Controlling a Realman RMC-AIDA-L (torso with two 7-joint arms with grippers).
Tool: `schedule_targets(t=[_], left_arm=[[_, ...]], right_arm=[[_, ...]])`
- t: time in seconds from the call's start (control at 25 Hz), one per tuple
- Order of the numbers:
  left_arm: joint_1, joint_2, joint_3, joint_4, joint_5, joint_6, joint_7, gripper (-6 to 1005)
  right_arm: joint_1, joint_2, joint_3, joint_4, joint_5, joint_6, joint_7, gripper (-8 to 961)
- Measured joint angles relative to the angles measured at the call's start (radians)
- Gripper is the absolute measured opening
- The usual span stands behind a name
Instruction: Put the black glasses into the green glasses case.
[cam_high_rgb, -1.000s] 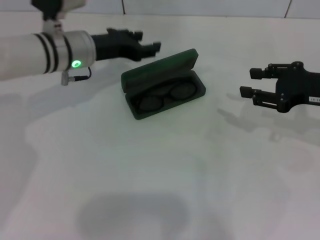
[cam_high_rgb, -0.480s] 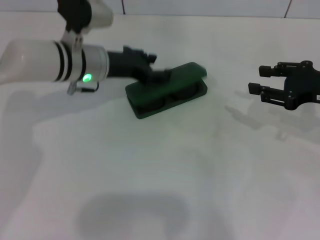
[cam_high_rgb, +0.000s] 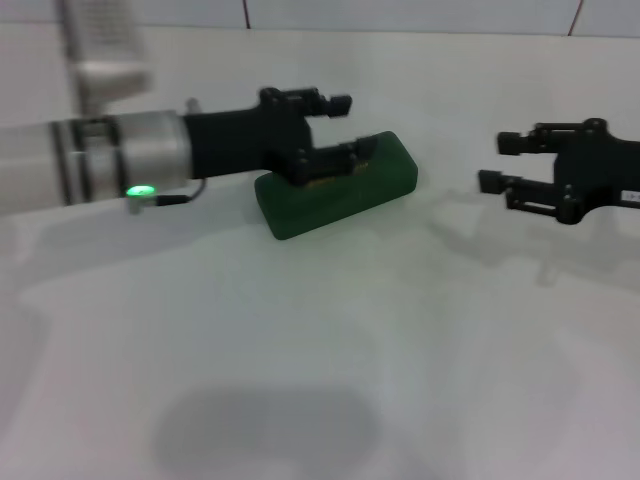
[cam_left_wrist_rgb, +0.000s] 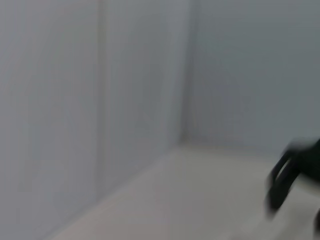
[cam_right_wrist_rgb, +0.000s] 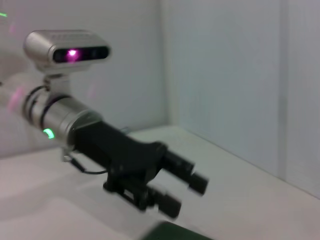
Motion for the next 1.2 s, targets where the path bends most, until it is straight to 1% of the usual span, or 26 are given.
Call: schedule_targets(t=[0.12, 0.2, 0.24, 0.32, 0.44, 0.48, 0.56, 0.68, 0.72, 1.2], left_arm=[[0.058, 0.044, 0.0, 0.002, -0.036, 0.221, 0.006, 625], [0.098, 0.053, 0.0, 0.003, -0.044, 0.305, 0.026, 626], [0.127, 0.053, 0.0, 0.001, -0.047, 0.339, 0.055, 626], [0.174, 0.046, 0.0, -0.002, -0.031, 0.379, 0.126, 672], [0.225, 0.04, 0.0, -0.002, 0.01, 0.422, 0.189, 742], [0.236, 0.04, 0.0, -0.002, 0.019, 0.434, 0.197, 765], [0.263, 0.041, 0.0, -0.002, 0.028, 0.461, 0.201, 816], [0.284, 0.042, 0.0, -0.002, 0.029, 0.474, 0.204, 893], [0.29, 0.043, 0.0, -0.002, 0.029, 0.476, 0.206, 893], [0.316, 0.04, 0.0, -0.001, 0.037, 0.48, 0.223, 893]], right_arm=[[0.033, 0.006, -0.015, 0.048, 0.064, -0.094, -0.061, 680], [0.065, 0.007, -0.062, 0.125, 0.15, -0.125, -0.144, 682], [0.074, 0.009, -0.083, 0.155, 0.176, -0.128, -0.176, 683], [0.096, 0.009, -0.126, 0.24, 0.255, -0.128, -0.272, 685], [0.121, 0.008, -0.148, 0.333, 0.303, -0.146, -0.382, 688], [0.125, 0.008, -0.149, 0.349, 0.304, -0.152, -0.4, 689], [0.128, 0.007, -0.151, 0.363, 0.3, -0.156, -0.418, 730], [0.129, 0.007, -0.156, 0.366, 0.296, -0.149, -0.437, 792], [0.127, 0.007, -0.157, 0.366, 0.296, -0.144, -0.448, 813], [0.121, 0.008, -0.166, 0.368, 0.297, -0.137, -0.484, 813]])
